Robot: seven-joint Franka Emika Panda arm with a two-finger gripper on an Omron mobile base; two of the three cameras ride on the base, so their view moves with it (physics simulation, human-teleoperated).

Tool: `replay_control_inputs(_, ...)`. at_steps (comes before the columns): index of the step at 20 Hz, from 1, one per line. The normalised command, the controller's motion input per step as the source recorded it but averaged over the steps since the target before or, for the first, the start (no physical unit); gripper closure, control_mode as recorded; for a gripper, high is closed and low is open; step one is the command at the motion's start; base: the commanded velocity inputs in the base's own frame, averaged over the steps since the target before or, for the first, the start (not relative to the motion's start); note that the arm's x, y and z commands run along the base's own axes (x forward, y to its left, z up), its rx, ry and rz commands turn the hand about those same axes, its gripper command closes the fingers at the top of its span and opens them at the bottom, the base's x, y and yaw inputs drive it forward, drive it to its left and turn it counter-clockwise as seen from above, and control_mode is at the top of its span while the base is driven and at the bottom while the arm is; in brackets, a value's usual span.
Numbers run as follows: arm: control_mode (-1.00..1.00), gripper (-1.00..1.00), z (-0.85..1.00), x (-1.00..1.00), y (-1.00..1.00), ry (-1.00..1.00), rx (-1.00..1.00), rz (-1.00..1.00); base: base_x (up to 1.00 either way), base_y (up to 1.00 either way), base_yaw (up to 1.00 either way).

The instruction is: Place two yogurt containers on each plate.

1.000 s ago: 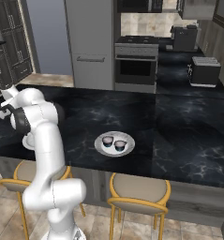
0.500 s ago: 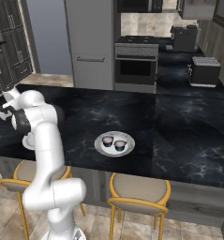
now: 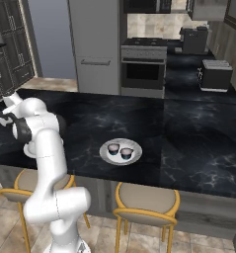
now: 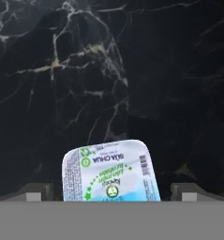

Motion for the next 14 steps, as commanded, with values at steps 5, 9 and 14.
replay_control_inputs(5,-1.0,-1.0,-0.14,0.14,0.0,0.0,0.0,0.0,0.0,0.0,0.0)
replay_control_inputs(9,-1.0,-1.0,-0.13,0.06,0.0,0.0,0.0,0.0,0.0,0.0,0.0)
replay_control_inputs(14,-1.0,-1.0,-0.09,0.01,0.0,0.0,0.0,0.0,0.0,0.0,0.0)
